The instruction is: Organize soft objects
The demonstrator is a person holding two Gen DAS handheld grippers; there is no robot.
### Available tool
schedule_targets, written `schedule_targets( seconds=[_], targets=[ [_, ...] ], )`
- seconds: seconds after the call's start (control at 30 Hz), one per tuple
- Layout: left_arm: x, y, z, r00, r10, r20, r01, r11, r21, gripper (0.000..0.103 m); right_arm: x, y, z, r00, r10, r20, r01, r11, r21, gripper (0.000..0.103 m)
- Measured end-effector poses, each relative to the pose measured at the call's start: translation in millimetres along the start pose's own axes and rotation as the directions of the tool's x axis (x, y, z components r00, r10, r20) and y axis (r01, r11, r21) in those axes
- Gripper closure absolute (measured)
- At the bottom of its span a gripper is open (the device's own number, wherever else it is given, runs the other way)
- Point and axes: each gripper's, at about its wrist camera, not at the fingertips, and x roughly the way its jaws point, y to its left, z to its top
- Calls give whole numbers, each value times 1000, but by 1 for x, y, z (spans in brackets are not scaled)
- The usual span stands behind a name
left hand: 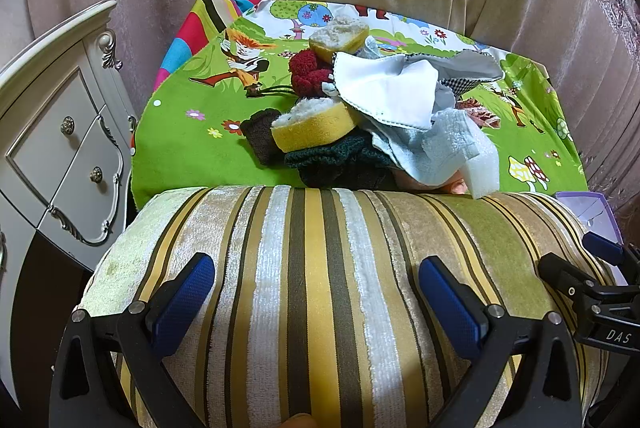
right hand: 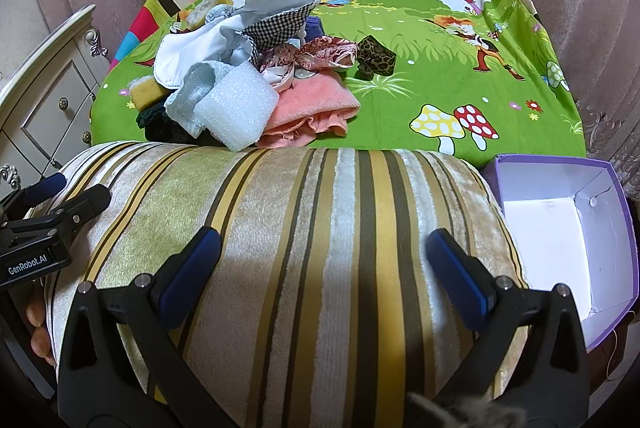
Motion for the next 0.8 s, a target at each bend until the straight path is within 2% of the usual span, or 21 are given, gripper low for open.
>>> schedule_targets(
  seconds=[0.8],
  targets=[
    [0, 0, 0, 1000, 0, 1, 0, 1000, 0, 0, -1, 0, -1, 1000, -1, 13, 1, 1000, 0, 0]
  ],
)
